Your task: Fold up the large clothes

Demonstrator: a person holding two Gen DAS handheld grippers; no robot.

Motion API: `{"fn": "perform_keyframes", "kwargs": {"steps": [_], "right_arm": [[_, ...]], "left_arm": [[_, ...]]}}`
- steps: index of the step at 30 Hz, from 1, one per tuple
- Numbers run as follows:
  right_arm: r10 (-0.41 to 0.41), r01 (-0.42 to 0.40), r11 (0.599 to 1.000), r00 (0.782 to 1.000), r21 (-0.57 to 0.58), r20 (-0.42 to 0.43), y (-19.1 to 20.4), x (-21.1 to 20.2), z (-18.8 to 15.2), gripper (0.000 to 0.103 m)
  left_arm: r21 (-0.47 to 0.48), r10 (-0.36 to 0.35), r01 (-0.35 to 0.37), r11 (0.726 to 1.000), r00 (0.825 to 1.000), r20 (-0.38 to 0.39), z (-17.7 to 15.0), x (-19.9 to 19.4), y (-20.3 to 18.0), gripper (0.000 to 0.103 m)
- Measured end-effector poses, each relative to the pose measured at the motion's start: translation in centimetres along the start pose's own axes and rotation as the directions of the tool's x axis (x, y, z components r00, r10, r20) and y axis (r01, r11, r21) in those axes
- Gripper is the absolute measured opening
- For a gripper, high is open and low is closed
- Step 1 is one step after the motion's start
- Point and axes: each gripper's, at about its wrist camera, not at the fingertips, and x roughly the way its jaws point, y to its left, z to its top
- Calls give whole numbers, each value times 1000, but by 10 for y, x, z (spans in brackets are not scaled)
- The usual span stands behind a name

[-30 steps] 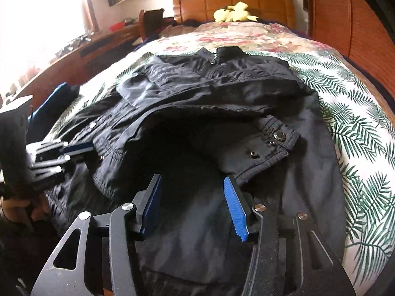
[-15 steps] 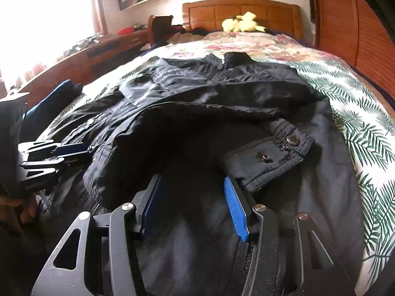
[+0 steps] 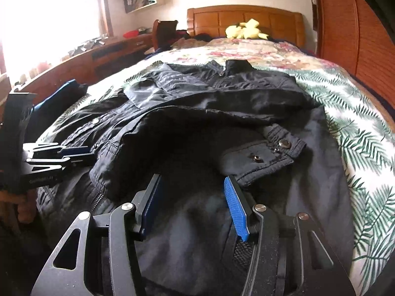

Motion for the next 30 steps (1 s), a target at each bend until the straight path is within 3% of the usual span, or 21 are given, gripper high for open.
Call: {"fn": "perform_keyframes", "kwargs": {"steps": [3,11,17,23,30], "right_arm": [[2,-2,1000,1000,7,12,-3,-3,1,53],[-2,2,1000,1000,0,9,-8,-10,-8,53],[-9,9,1000,1000,-24,-2,-10,-12,-16,53],[-12,12,1000,1000,-22,-3,-14,-16,-20,53],[1,-1,999,1000,-48,4,-4,-16,-17,53]], "left_arm": [[36,33,-33,999,999,9,5,-7,0,6],[35,155,-160,986,981,119,52,-44,24,5],[4,116,-118,993,987,114,70,-51,34,6],[-21,54,-52,998,995,82,59,-57,39,12],[-8,95,-94,996,994,63,20,-75,51,13]]}}
